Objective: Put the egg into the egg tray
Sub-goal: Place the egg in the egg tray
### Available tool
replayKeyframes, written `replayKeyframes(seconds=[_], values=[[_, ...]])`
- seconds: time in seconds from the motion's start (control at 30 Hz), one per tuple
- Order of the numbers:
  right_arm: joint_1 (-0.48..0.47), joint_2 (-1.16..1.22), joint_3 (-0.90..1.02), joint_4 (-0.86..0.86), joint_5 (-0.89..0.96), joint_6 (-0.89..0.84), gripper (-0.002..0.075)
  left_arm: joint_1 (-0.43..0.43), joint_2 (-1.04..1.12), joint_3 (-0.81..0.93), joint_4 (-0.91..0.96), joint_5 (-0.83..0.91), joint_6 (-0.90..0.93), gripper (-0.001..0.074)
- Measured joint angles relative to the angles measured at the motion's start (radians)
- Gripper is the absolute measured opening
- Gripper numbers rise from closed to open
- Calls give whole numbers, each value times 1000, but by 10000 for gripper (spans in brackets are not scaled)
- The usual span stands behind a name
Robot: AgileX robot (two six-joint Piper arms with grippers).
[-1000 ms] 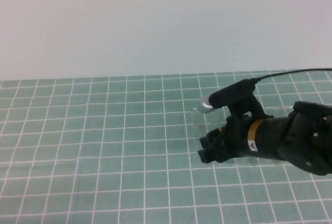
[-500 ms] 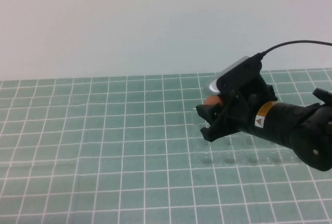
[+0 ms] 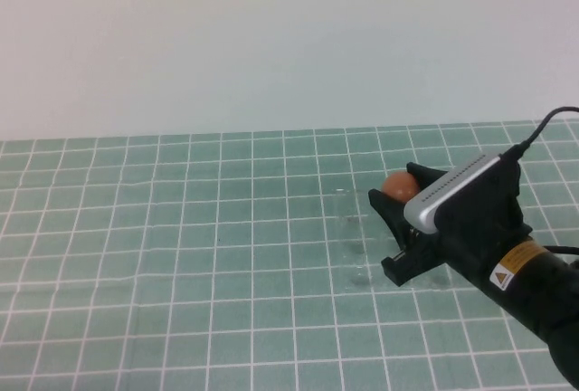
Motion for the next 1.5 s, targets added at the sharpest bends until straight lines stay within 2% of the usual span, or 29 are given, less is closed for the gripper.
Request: replayKeyframes(seconds=[0.37, 0.63, 1.5], values=[[3, 199, 7, -108, -211, -23, 358, 0, 0, 0, 0, 0, 0, -4], [3, 292, 7, -117, -217, -23, 358, 0, 0, 0, 0, 0, 0, -4], [4, 353, -31, -181, -228, -18, 358, 0, 0, 0, 0, 0, 0, -4]])
